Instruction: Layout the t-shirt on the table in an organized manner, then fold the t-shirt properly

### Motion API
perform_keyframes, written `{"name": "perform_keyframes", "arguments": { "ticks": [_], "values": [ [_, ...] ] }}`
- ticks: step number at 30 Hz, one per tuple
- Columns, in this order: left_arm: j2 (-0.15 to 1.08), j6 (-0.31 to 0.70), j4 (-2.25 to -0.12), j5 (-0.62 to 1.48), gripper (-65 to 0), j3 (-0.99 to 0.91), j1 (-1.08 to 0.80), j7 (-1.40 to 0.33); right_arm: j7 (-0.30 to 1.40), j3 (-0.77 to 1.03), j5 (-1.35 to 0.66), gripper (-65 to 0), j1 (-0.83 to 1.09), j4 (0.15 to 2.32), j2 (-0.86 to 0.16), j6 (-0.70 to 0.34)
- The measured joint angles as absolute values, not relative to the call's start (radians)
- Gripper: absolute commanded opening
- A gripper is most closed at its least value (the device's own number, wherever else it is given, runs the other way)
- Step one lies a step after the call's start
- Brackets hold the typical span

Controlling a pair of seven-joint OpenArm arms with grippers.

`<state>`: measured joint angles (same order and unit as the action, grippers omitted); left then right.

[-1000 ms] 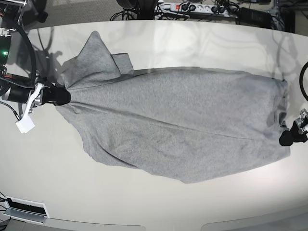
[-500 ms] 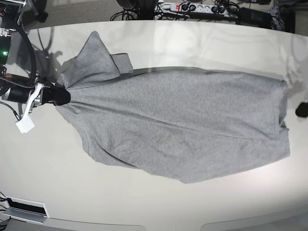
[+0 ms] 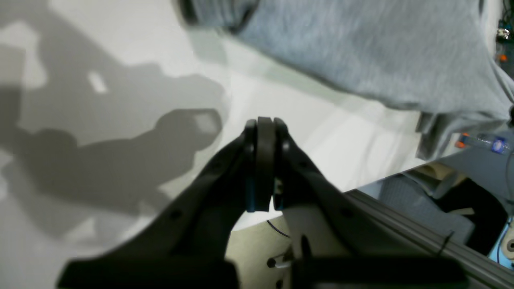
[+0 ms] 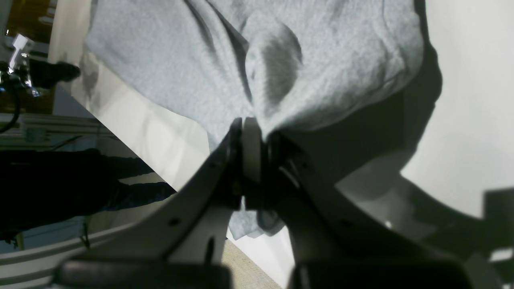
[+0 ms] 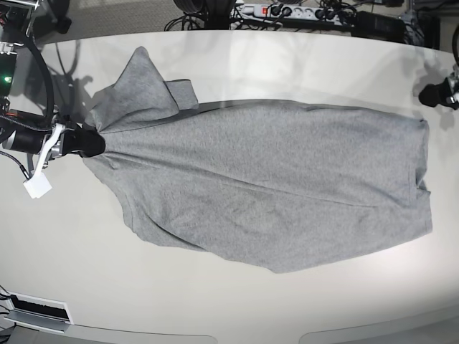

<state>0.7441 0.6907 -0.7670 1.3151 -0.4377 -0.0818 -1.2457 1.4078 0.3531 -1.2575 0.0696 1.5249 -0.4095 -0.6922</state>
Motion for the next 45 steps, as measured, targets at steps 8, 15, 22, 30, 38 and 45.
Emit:
{"name": "perform_keyframes", "arguments": {
  "ticks": [8,15,22,30,38,45],
  "values": [
    [0.638,0.702,-0.772,1.009,-65.0,-0.438,-0.068,-0.928,1.408,0.353,-1.257,-65.0,0.070,1.525,-0.410,-0.692],
    [0.586,0.707,-0.771,0.905,-65.0,-0.435,0.027,-0.875,1.408,0.353,-1.258,-65.0,0.070,1.525,-0.410,-0.692],
    [0.575,0.689,-0.765,0.719,-65.0,-0.433,0.178,-0.677,1.407,0.353,-1.259,-65.0,0.069,1.525,-0.410,-0.692],
    [0.634,0.689,-0.765,0.887,-65.0,-0.432,0.337,-0.913,1.408,0.353,-1.257,-65.0,0.072,1.525,-0.410,-0.692],
    [0.693,0.690,-0.765,0.926,-65.0,-0.432,0.352,-1.016,1.407,0.353,-1.258,-65.0,0.072,1.525,-0.410,-0.692],
    [0.802,0.691,-0.770,1.103,-65.0,-0.435,0.303,-1.146,1.408,0.353,-1.257,-65.0,0.072,1.525,-0.410,-0.693]
  ]
}}
